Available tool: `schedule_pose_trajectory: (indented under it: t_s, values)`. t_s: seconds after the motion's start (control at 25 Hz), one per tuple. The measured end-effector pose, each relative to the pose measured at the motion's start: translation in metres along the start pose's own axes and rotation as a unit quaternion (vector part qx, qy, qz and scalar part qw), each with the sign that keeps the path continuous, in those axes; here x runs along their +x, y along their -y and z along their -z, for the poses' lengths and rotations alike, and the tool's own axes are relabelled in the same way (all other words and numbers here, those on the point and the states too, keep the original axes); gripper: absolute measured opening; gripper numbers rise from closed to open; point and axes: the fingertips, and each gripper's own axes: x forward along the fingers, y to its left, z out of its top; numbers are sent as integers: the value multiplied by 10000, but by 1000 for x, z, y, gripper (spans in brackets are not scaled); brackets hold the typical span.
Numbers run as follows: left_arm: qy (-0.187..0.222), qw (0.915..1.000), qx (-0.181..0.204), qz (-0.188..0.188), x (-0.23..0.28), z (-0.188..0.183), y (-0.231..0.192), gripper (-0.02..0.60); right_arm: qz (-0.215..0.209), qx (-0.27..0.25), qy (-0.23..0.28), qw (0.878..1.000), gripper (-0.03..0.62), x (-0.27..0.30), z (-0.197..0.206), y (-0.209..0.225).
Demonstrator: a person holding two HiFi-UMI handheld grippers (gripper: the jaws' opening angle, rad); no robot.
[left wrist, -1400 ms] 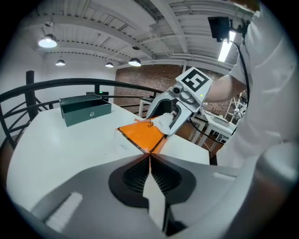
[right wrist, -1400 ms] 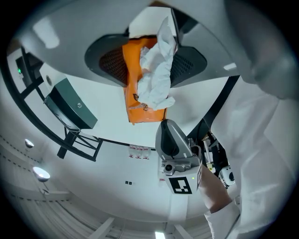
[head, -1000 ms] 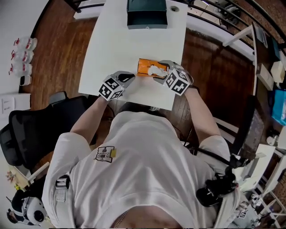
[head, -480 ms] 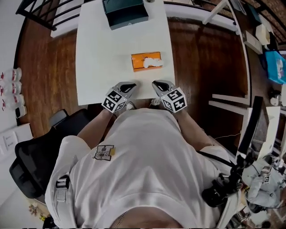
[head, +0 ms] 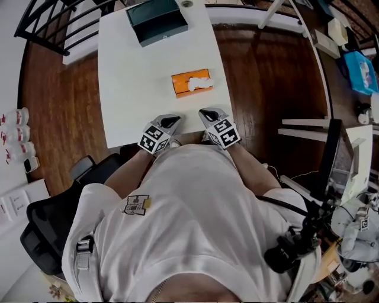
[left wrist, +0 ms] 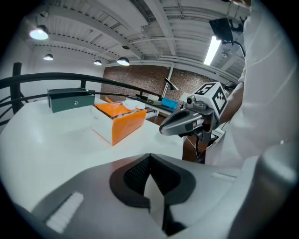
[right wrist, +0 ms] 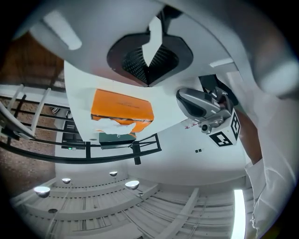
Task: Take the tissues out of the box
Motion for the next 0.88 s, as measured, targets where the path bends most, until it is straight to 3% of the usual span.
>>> schedule_pose_trajectory:
  t_s: [0.88]
  values:
    - [71, 9997, -94, -197, -13, 1, -14, 2, -48, -262, 13, 9996, 0, 12, -16, 2]
